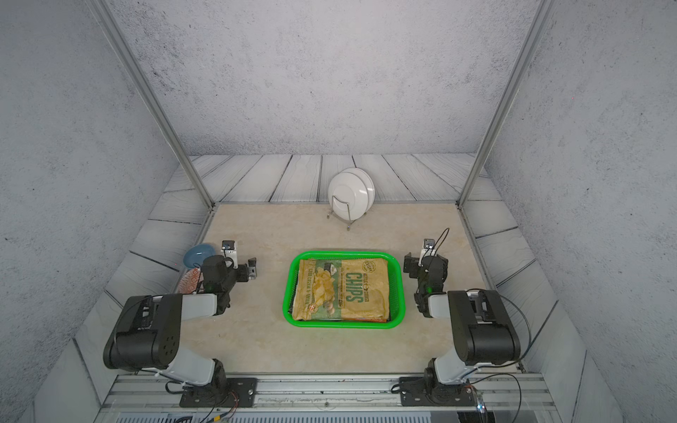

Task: Put the potato chips into the basket
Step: Reset both arms

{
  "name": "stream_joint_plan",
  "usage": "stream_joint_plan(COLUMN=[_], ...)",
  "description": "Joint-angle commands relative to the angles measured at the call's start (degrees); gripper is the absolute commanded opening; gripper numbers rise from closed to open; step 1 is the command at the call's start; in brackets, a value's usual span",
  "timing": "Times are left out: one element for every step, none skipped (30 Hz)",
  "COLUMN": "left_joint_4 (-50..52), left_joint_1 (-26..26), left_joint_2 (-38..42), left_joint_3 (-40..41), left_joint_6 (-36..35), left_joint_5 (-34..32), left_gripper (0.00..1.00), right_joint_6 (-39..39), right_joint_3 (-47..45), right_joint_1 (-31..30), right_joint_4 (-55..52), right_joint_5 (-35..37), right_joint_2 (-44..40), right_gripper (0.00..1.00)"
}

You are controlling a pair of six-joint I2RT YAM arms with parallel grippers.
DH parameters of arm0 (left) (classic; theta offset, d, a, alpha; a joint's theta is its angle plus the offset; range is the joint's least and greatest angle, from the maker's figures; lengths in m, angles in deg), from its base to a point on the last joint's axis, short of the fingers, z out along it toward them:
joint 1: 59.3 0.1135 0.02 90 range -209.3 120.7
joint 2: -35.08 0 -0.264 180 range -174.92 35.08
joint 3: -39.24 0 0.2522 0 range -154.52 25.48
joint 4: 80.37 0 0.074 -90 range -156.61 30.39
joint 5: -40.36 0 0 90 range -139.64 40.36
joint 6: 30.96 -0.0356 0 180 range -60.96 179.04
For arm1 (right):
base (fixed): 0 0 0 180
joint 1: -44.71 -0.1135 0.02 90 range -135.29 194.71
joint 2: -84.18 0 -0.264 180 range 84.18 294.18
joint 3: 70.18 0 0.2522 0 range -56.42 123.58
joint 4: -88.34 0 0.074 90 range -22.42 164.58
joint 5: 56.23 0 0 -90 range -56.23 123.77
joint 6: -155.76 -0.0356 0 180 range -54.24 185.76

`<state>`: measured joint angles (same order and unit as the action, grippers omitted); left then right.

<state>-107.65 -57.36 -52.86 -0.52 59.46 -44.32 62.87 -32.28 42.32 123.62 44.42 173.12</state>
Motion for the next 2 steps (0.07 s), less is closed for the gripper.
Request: stream_joint_plan(left_joint_4=[-1.21, -1.16], left_joint_1=[0.39, 0.44], left_joint_2=[0.46, 0.36], left_joint_3=[-0.96, -0.91], left_joint_6=[0.23, 0.28], left_joint_5=[-0.35, -0.39], left_gripper=[0.99, 0.99], right_joint_6=[-0.33, -0.35], right_joint_3=[0.29, 0.01], right_joint_1=[0.14, 0.15], right_joint_4=[-0.09, 0.13], right_joint_5=[-0.25, -0.25], right_joint_2=[1.12, 1.06], right_gripper=[0.99, 0.99])
